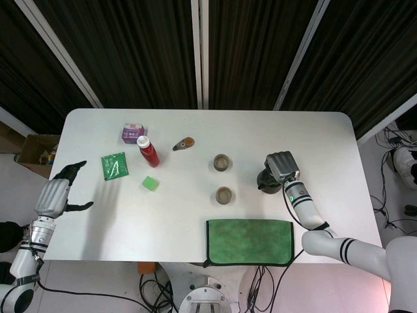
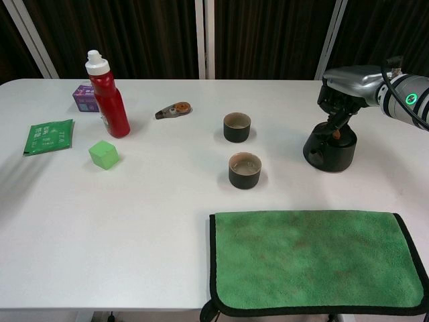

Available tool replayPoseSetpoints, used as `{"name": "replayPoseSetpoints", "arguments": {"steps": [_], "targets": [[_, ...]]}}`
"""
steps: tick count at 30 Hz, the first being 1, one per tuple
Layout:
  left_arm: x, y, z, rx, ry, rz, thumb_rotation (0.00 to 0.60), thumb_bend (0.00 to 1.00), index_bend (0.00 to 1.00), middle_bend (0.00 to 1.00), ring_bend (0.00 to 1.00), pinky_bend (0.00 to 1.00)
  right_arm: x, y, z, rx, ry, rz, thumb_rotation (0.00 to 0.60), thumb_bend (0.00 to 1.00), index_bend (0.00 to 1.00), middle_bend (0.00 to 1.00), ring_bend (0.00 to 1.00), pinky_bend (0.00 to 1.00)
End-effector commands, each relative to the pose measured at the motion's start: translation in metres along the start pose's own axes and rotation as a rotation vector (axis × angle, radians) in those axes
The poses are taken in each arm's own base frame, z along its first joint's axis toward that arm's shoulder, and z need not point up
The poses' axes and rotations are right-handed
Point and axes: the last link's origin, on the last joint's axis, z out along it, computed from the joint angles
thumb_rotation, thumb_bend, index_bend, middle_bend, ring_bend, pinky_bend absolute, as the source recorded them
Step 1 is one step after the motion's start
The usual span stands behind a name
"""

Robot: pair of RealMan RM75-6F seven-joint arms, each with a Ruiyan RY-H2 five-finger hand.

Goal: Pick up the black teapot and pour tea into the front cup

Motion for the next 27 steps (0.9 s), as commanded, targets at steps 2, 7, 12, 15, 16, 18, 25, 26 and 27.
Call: {"name": "replayPoseSetpoints", "arguments": {"steps": [2,7,12,15,16,18,25,26,27], "targets": [[0.0001,-0.0003,-0.0001,0.000,0.000,0.002,0.600,0.03,0.10,0.13,0.13,0.27,-0.0006,-0.0009,0.0005,-0.001,0.016,0.004,0.414,0.00,0.90,0.86,0.75,0.59],[-0.0001,-0.0005,-0.0002,0.001,-0.001,0.002,0.600,0.03,0.10,0.13,0.13,0.27,-0.0010,-0.0023,0.0010,0.000,0.032,0.010,0.351,0.00,0.90,0.85,0.75,0.58],[-0.0001,-0.0010,-0.0002,0.002,-0.002,0.001,0.600,0.03,0.10,0.13,0.13,0.27,-0.0018,-0.0014,0.0011,-0.005,0.035,0.009,0.295,0.00,0.89,0.85,0.74,0.58],[0.0000,-0.0012,-0.0003,0.002,-0.001,0.001,0.600,0.03,0.10,0.13,0.13,0.26,-0.0017,-0.0012,0.0006,-0.006,0.037,0.007,0.260,0.00,0.83,0.82,0.72,0.56],[-0.0001,-0.0013,-0.0004,0.002,-0.002,0.001,0.600,0.03,0.10,0.13,0.13,0.26,-0.0016,-0.0014,0.0005,-0.005,0.040,0.006,0.253,0.00,0.79,0.80,0.71,0.54],[-0.0001,-0.0014,-0.0004,0.002,-0.003,0.002,0.600,0.03,0.10,0.13,0.13,0.26,-0.0015,-0.0015,0.0001,-0.004,0.042,0.005,0.253,0.00,0.76,0.78,0.69,0.53],[0.0004,-0.0010,-0.0003,0.001,-0.002,0.003,0.600,0.03,0.10,0.13,0.13,0.26,-0.0008,-0.0008,0.0000,-0.003,0.047,0.000,0.250,0.00,0.70,0.69,0.60,0.45],[0.0004,-0.0010,-0.0003,0.001,-0.002,0.003,0.600,0.03,0.10,0.13,0.13,0.27,-0.0008,-0.0008,0.0000,-0.002,0.047,0.000,0.251,0.00,0.68,0.67,0.58,0.42],[0.0004,-0.0010,-0.0002,0.002,-0.003,0.004,0.600,0.03,0.10,0.13,0.13,0.27,-0.0006,-0.0003,-0.0001,-0.003,0.049,-0.003,0.252,0.00,0.65,0.63,0.53,0.37]]}}
